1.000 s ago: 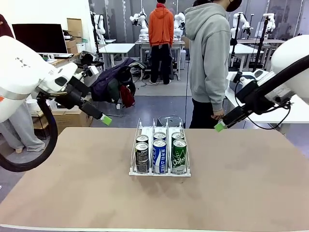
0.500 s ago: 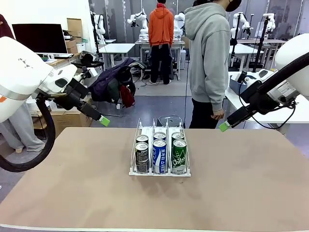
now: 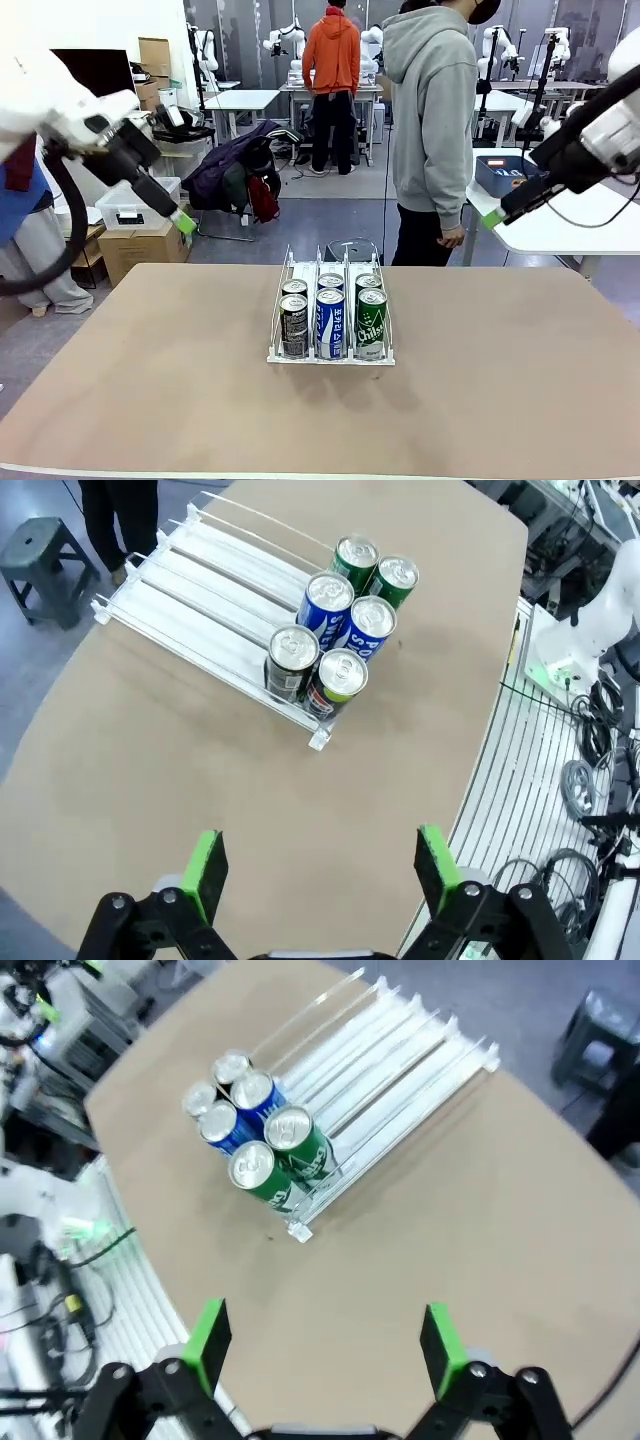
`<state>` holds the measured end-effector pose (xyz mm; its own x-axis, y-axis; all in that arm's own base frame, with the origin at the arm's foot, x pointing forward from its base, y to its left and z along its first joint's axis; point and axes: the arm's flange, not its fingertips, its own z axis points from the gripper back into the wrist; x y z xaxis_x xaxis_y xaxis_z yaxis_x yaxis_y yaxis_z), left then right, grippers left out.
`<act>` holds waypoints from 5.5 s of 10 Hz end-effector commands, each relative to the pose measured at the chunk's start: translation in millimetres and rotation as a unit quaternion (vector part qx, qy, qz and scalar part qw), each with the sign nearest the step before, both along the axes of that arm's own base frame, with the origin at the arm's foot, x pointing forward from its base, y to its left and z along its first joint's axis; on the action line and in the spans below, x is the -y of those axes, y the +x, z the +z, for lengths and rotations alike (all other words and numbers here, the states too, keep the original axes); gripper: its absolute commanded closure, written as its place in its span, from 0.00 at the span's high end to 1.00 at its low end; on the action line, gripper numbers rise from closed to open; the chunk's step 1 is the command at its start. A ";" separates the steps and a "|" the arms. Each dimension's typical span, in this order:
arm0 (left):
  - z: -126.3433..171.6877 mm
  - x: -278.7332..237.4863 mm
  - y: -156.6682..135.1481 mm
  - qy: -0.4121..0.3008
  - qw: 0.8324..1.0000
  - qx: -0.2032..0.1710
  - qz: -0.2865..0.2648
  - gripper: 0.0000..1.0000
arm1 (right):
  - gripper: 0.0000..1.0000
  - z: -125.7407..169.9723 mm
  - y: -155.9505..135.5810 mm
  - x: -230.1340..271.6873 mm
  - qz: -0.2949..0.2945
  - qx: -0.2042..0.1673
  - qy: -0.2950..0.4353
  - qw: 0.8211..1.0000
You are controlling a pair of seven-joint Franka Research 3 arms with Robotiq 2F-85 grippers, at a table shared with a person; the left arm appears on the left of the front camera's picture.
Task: Fill the beverage cans into the dispenser.
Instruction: Pick up the Sprite handed by the human.
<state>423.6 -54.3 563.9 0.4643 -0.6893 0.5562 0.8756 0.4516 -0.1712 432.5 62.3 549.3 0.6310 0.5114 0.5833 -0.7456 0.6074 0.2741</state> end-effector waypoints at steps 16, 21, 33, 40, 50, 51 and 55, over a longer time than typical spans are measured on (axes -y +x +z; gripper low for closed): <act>113.7 -14.0 -9.5 0.024 0.988 0.149 0.032 1.00 | 1.00 146.7 13.6 32.4 0.019 0.137 -0.066 0.988; 119.9 -6.2 -10.7 0.008 0.989 0.143 0.042 1.00 | 1.00 146.1 12.9 32.6 0.015 0.142 -0.066 0.988; 140.2 -5.3 -20.1 0.007 0.985 0.166 0.043 1.00 | 1.00 171.2 -5.3 35.2 0.014 0.168 -0.060 0.984; 140.2 -5.3 -20.1 0.007 0.985 0.166 0.043 1.00 | 1.00 171.2 -5.3 35.2 0.014 0.168 -0.060 0.984; 140.2 -5.3 -20.1 0.007 0.985 0.166 0.043 1.00 | 1.00 171.2 -5.3 35.2 0.014 0.168 -0.060 0.984; 140.2 -5.3 -20.1 0.007 0.985 0.166 0.043 1.00 | 1.00 171.2 -5.3 35.2 0.014 0.168 -0.060 0.984; 140.2 -5.3 -20.1 0.007 0.985 0.166 0.043 1.00 | 1.00 171.2 -5.3 35.2 0.014 0.168 -0.060 0.984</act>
<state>402.3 -51.1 704.7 0.3091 -0.6670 0.6779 0.8452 0.5194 0.1257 427.9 27.5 720.8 0.3981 0.6066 0.6881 -0.8020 0.5943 -0.0598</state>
